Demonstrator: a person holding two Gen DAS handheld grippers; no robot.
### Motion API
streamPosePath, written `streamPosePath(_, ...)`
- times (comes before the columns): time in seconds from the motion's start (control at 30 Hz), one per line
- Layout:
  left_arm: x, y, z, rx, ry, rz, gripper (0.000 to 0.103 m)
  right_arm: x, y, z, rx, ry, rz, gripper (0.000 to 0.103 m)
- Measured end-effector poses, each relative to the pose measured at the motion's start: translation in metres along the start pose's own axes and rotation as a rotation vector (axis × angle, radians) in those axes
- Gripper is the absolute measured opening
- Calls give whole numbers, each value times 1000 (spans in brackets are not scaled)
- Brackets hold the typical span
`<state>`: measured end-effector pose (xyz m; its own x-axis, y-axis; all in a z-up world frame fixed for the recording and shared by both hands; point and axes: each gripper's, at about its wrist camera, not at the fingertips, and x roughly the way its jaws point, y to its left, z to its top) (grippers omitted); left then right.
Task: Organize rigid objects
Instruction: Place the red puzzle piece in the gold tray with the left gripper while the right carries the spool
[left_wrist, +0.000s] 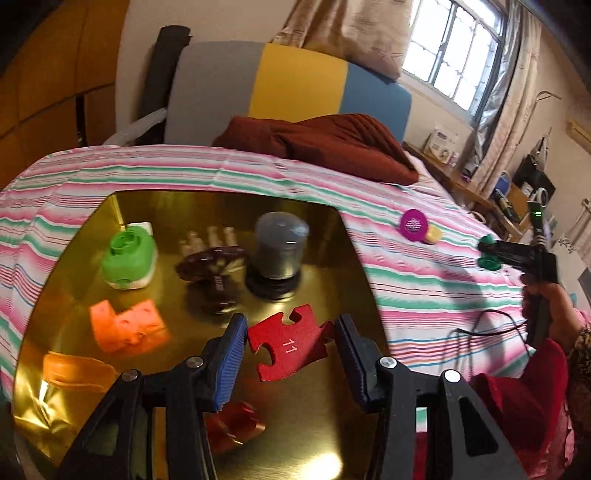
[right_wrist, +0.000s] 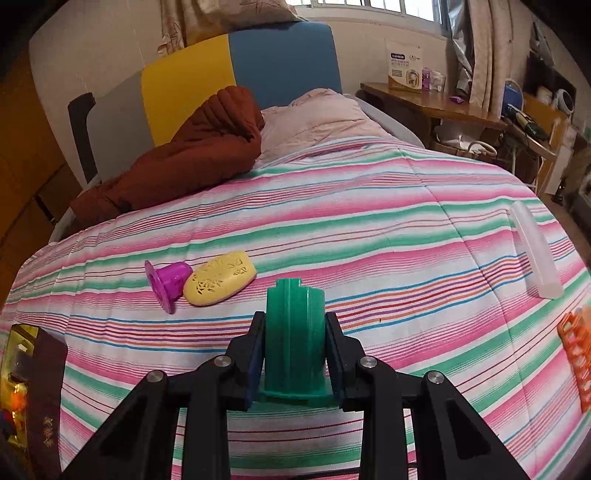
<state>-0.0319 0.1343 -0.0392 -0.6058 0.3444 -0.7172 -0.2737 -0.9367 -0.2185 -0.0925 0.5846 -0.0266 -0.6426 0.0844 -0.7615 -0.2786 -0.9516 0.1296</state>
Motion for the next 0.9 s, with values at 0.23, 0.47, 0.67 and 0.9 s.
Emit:
streamPosePath(0.23,9,29,-2,-17,32,58,49,-33,40,2,-152,-141,44,31)
streamPosePath(0.47,19,42,-9,-7,79,81,50,-78,122,-16,-411,-302,128,31)
streamPosePath(0.67,21,54,-10,-31,89,105,50,-111,187,-36,-658,-403,176,31)
streamPosePath(0.9,6,58,-15,-53,59,136,51,-125,222,-57,-713,-424,251,31)
